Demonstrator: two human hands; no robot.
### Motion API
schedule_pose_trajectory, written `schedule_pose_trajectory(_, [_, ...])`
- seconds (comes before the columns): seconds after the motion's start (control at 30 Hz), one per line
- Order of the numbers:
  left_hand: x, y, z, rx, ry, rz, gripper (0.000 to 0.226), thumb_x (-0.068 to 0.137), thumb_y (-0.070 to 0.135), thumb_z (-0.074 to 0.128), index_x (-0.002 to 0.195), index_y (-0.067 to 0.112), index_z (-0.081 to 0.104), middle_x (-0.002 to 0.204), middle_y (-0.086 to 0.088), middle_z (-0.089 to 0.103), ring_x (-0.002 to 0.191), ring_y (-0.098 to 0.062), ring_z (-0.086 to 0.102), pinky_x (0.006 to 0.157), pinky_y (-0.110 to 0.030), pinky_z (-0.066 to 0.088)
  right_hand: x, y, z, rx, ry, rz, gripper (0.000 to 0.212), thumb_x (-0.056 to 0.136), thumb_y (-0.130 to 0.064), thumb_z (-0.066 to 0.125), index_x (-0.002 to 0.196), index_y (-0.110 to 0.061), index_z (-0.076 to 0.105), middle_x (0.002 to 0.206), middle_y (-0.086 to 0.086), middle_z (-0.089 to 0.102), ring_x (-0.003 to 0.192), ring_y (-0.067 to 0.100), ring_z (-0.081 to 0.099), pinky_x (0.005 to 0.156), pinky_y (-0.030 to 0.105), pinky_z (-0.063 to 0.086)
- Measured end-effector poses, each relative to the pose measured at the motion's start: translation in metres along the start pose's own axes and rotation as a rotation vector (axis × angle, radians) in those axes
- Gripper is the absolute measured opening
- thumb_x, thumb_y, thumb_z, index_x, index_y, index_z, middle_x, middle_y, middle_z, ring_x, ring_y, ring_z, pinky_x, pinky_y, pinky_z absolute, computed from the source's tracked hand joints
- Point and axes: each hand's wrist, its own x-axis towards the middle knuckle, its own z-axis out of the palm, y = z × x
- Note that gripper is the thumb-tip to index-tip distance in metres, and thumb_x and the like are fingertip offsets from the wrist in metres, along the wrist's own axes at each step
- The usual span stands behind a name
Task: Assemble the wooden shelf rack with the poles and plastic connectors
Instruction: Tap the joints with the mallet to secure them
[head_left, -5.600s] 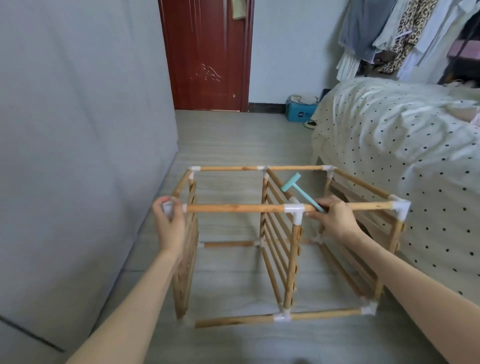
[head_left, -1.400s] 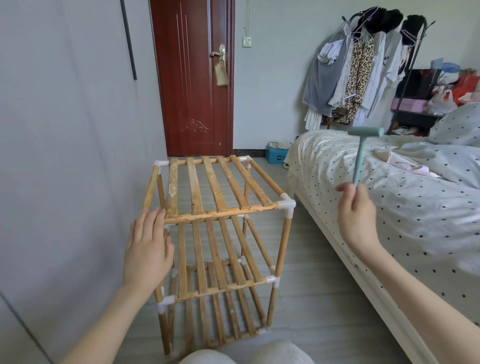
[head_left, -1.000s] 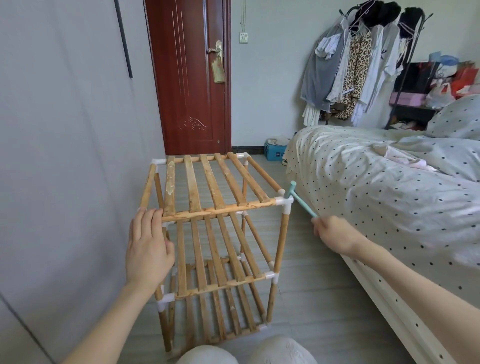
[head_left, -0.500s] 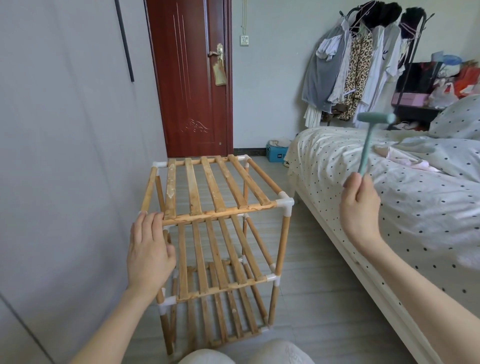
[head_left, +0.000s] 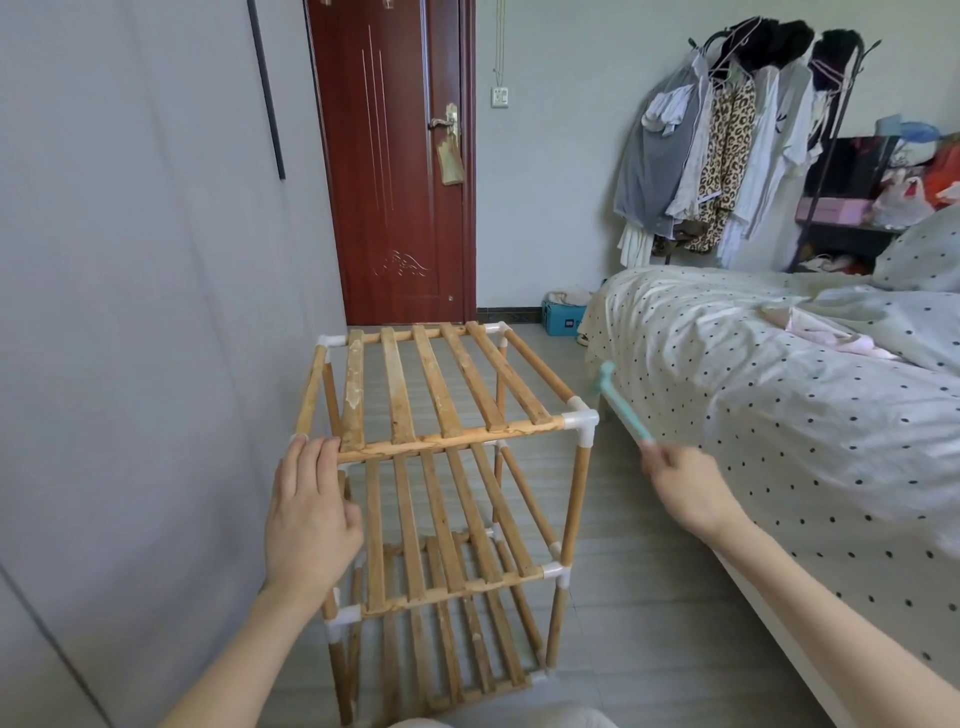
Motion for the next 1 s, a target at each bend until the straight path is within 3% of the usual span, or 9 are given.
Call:
schedule_pose_trajectory(0.07, [-0.001, -0.002, -0.001, 0.007, -0.005, 0.013, 0.064, 0.073, -0.001, 0.063, 0.134, -0.002, 0.044, 0.138, -0.018, 0.046, 0.137, -0.032, 0.030, 0.111, -0.044, 0.029, 0.001, -0.002, -0.001, 0.078, 0.222, -0.058, 0.041, 0.099, -0.037, 0.026, 0.077, -0.009, 0.047, 0.070, 0.009, 0.054, 0.069, 0.034, 0.051, 0.063, 0.037, 0.041])
schedule_pose_trajectory(0.2, [-0.005, -0.004, -0.006, -0.033, -0.004, 0.016, 0.064, 0.074, -0.001, 0.062, 0.135, 0.002, 0.045, 0.140, -0.013, 0.046, 0.138, -0.028, 0.031, 0.101, -0.043, 0.040, -0.002, -0.007, 0.013, -0.128, -0.218, 0.008, 0.037, 0.101, -0.034, 0.027, 0.074, -0.016, 0.044, 0.070, 0.003, 0.050, 0.060, 0.020, 0.047, 0.060, 0.030, 0.038])
schedule_pose_trajectory(0.33, [-0.001, -0.010, -0.009, -0.167, 0.022, 0.006, 0.057, 0.078, -0.004, 0.056, 0.134, 0.008, 0.048, 0.140, -0.007, 0.046, 0.136, -0.021, 0.034, 0.092, -0.037, 0.046, -0.003, -0.030, 0.022, 0.125, -0.062, -0.093, 0.038, 0.101, -0.029, 0.029, 0.069, -0.013, 0.045, 0.068, 0.004, 0.052, 0.059, 0.018, 0.047, 0.057, 0.031, 0.039])
schedule_pose_trajectory(0.5, [0.005, -0.017, -0.013, -0.404, 0.103, -0.205, 0.049, 0.087, -0.004, 0.048, 0.134, 0.008, 0.047, 0.143, -0.005, 0.041, 0.130, -0.022, 0.041, 0.101, -0.025, 0.029, -0.017, -0.075, 0.042, 0.497, -0.151, -0.107, 0.036, 0.102, -0.030, 0.028, 0.099, -0.008, 0.056, 0.088, 0.002, 0.055, 0.087, 0.016, 0.056, 0.083, 0.031, 0.049])
schedule_pose_trajectory(0.63, [0.001, -0.022, -0.014, -0.437, 0.090, -0.187, 0.050, 0.087, -0.007, 0.047, 0.135, 0.009, 0.048, 0.142, -0.003, 0.045, 0.129, -0.020, 0.044, 0.103, -0.026, 0.032, -0.022, -0.094, 0.064, 0.413, -0.130, -0.121, 0.037, 0.102, -0.031, 0.024, 0.111, -0.008, 0.051, 0.079, -0.002, 0.053, 0.068, 0.008, 0.051, 0.059, 0.017, 0.039])
schedule_pose_trajectory(0.73, [0.003, -0.018, -0.018, -0.451, 0.137, -0.211, 0.045, 0.085, -0.008, 0.047, 0.127, 0.006, 0.056, 0.133, -0.007, 0.054, 0.122, -0.023, 0.051, 0.101, -0.023, 0.033, -0.021, -0.096, 0.074, 0.380, -0.153, -0.145, 0.049, 0.103, -0.029, 0.024, 0.144, -0.003, 0.026, 0.109, 0.008, 0.059, 0.085, 0.010, 0.058, 0.068, 0.012, 0.040])
schedule_pose_trajectory(0.83, [0.001, 0.003, -0.023, -0.405, 0.173, -0.066, 0.042, 0.077, -0.014, 0.048, 0.110, 0.001, 0.068, 0.117, -0.012, 0.065, 0.106, -0.028, 0.062, 0.094, -0.022, 0.040, 0.000, -0.086, 0.062, 0.367, -0.130, -0.122, 0.045, 0.103, -0.025, 0.026, 0.140, -0.001, 0.030, 0.132, 0.016, 0.046, 0.086, 0.013, 0.056, 0.068, 0.016, 0.045])
schedule_pose_trajectory(0.93, [-0.003, 0.035, -0.024, -0.430, 0.119, 0.222, 0.041, 0.070, -0.011, 0.046, 0.100, 0.000, 0.071, 0.104, -0.012, 0.070, 0.097, -0.025, 0.066, 0.091, -0.029, 0.046, 0.032, -0.070, 0.043, 0.388, -0.079, -0.003, 0.040, 0.103, -0.026, 0.025, 0.126, 0.000, 0.046, 0.117, 0.012, 0.052, 0.103, 0.027, 0.053, 0.086, 0.033, 0.042])
schedule_pose_trajectory(1.0, [-0.001, 0.056, -0.021, -0.477, 0.004, 0.386, 0.045, 0.072, -0.008, 0.044, 0.109, 0.003, 0.069, 0.111, -0.008, 0.068, 0.107, -0.016, 0.061, 0.095, -0.031, 0.048, 0.041, -0.062, 0.036, 0.460, -0.060, 0.050, 0.038, 0.103, -0.030, 0.025, 0.102, -0.006, 0.055, 0.090, 0.006, 0.051, 0.088, 0.025, 0.050, 0.077, 0.035, 0.039])
